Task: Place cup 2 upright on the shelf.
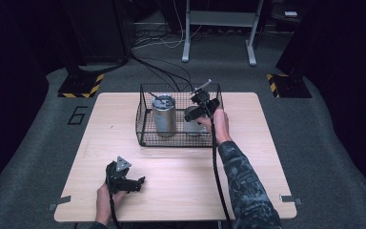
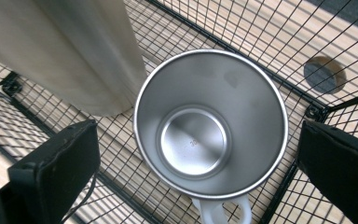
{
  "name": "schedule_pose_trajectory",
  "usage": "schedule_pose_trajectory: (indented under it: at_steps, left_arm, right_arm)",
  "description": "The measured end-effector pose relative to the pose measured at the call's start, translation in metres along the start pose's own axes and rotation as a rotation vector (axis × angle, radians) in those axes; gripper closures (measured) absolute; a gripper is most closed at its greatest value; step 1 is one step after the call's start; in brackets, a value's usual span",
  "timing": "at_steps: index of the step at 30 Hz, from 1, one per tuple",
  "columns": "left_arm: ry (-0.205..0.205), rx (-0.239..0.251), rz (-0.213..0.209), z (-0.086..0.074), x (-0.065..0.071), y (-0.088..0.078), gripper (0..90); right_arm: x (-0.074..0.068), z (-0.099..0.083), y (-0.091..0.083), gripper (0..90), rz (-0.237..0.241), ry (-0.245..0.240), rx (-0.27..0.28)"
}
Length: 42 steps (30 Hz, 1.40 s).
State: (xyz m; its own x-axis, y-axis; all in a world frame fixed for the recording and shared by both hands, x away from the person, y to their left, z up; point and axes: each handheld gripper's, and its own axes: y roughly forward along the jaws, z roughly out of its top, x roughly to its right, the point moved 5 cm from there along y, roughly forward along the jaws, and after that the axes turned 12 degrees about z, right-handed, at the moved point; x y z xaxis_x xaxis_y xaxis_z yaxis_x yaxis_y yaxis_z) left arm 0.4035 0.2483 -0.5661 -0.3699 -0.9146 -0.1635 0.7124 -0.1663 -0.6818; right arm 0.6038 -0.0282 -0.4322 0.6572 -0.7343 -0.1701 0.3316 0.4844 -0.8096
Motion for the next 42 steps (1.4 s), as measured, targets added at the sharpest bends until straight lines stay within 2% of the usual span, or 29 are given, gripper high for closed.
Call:
schedule_pose_trajectory:
  at_steps: [10, 14, 17, 18, 24, 28, 30, 31, 35, 37, 39, 40, 42]
  left_arm:
    - [0.000, -0.001, -0.001, 0.000, 0.000, 0.000, 0.4]
    - [-0.002, 0.000, -0.001, 0.000, 0.000, 0.000, 0.4]
    - [-0.010, 0.004, -0.001, 0.000, 0.001, 0.000, 0.4]
    - [0.000, -0.001, -0.001, 0.000, 0.000, 0.000, 0.4]
    - [-0.010, 0.004, 0.000, 0.000, 0.001, 0.000, 0.4]
    - [-0.002, 0.000, -0.001, 0.000, 0.000, 0.000, 0.4]
    - [-0.001, 0.000, -0.001, 0.000, 0.000, 0.000, 0.4]
    - [-0.006, 0.002, 0.000, 0.000, 0.000, 0.000, 0.4]
    - [-0.010, 0.004, 0.000, 0.000, 0.001, 0.000, 0.4]
    - [0.001, -0.001, -0.001, 0.000, 0.000, 0.000, 0.4]
    - [-0.016, 0.007, 0.001, 0.000, 0.001, 0.001, 0.4]
    - [0.002, -0.001, -0.001, 0.000, 0.000, 0.000, 0.4]
    - [-0.006, 0.002, 0.000, 0.000, 0.000, 0.000, 0.4]
  right_arm:
    - [-0.014, -0.005, -0.029, 0.0, 0.038, -0.039, 0.019]
    - [-0.023, -0.012, -0.042, 0.0, 0.039, -0.099, 0.042]
    - [-0.030, -0.019, -0.050, 0.0, 0.043, -0.120, 0.060]
    - [-0.032, -0.021, -0.054, 0.0, 0.045, -0.129, 0.065]
    - [-0.042, -0.042, -0.072, 0.0, 0.054, -0.166, 0.102]
    - [-0.045, -0.053, -0.079, 0.0, 0.054, -0.180, 0.112]
    - [-0.047, -0.064, -0.085, 0.0, 0.052, -0.190, 0.128]
    - [-0.048, -0.069, -0.086, 0.0, 0.054, -0.180, 0.137]
    - [-0.048, -0.085, -0.092, 0.0, 0.042, -0.192, 0.149]
    - [-0.049, -0.095, -0.094, 0.0, 0.034, -0.190, 0.160]
    - [-0.048, -0.105, -0.096, 0.0, 0.030, -0.186, 0.165]
    - [-0.047, -0.111, -0.097, 0.0, 0.025, -0.179, 0.171]
    - [-0.046, -0.121, -0.098, 0.0, 0.012, -0.173, 0.172]
